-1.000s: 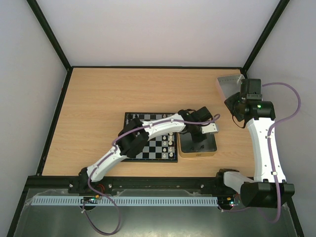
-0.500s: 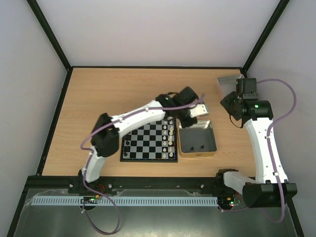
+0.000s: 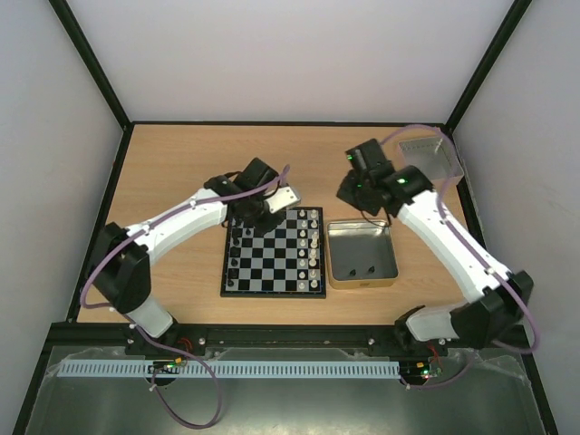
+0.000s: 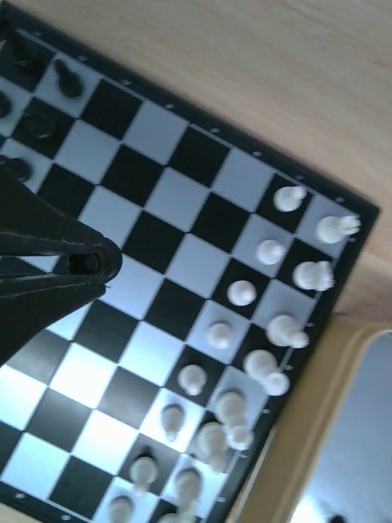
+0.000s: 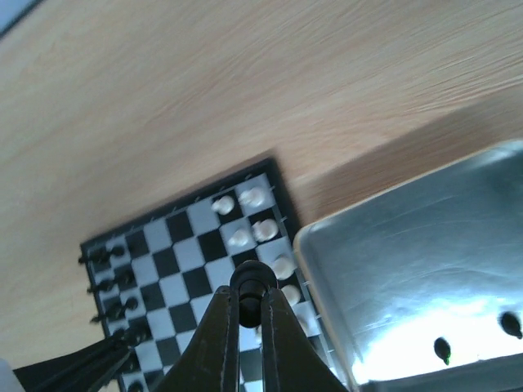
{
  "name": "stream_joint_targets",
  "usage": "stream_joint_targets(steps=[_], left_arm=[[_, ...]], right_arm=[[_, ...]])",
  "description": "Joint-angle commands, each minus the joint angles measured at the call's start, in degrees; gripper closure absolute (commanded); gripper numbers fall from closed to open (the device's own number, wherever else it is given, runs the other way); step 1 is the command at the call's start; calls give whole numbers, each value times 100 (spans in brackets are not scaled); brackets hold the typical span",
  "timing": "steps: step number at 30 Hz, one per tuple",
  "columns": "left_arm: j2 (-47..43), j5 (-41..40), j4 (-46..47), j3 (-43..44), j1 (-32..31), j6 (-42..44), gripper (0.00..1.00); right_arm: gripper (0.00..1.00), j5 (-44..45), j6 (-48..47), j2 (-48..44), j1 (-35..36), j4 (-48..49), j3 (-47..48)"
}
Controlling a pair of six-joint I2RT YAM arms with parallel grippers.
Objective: Set up the chess pieces on the board
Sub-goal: Place the chess piece on the chessboard.
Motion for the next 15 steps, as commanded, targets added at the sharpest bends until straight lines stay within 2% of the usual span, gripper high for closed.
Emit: stream_joint_targets(steps=[1, 4, 8, 15], left_arm=[[-658, -34, 160, -524, 278, 4, 98], [-943, 15, 166, -874, 605, 2, 98], [-1242, 144, 151, -1225, 992, 78, 98], [-1516, 282, 268, -1723, 1006, 83, 98]], right_arm=[[98, 71, 154, 683, 796, 354, 283], [98, -159, 255, 1131, 1215, 633, 283], [98, -592, 308, 1628, 1439, 1048, 216], [98, -929, 165, 2532, 1526, 1233, 611]])
